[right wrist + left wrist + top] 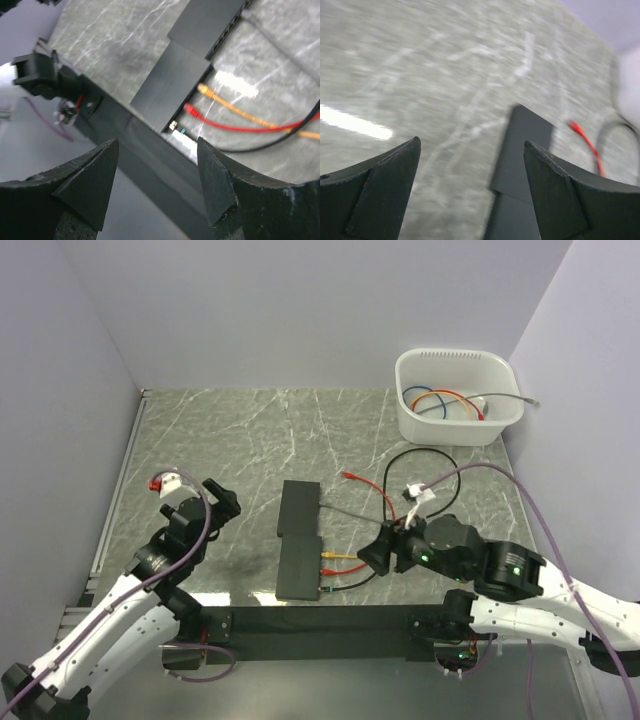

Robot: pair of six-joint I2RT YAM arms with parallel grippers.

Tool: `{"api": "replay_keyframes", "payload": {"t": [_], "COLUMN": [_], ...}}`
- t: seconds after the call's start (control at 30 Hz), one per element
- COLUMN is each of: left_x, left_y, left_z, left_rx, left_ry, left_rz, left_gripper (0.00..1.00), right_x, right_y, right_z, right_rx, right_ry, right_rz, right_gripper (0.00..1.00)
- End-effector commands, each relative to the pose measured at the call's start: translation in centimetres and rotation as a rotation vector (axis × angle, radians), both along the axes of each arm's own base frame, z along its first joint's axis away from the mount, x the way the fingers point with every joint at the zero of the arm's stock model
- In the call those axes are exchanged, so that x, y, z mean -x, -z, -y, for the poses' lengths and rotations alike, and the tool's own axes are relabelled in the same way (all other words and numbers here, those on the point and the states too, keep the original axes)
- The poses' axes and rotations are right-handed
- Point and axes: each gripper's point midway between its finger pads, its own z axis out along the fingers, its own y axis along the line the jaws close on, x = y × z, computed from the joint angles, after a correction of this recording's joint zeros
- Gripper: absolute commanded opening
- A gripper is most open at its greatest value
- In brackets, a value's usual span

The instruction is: Insert the plug into the switch port

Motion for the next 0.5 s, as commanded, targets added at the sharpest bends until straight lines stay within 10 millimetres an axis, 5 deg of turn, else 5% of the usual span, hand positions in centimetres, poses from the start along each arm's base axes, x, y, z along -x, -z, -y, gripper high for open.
{"api": "replay_keyframes", "payload": {"t": [0.0,0.13,0.47], "left_x": [-0.8,-1.2,-0.3], "left_y": [-1.9,-3.1,-3.7], "left_z": [-3.3,-5.6,-6.0], "left_rx": [-0.088,-0.222,-0.196], "left_ry": [-0.187,-0.293,-0.249], "left_rz": [0.029,0.024,0.133], "left_gripper": [0.89,0.9,0.89], "right_x": [2.0,2.5,3.3], "right_y": [0.4,0.6,0.0], "right_z": [1.8,5.1,10.7], "right_rx": [-0.013,0.023,0.026], "right_ry": [0.006,0.06,0.158], "right_rz": [-0.098,-0.101,-0.097], "right_gripper": [0.71,0.71,0.72]}}
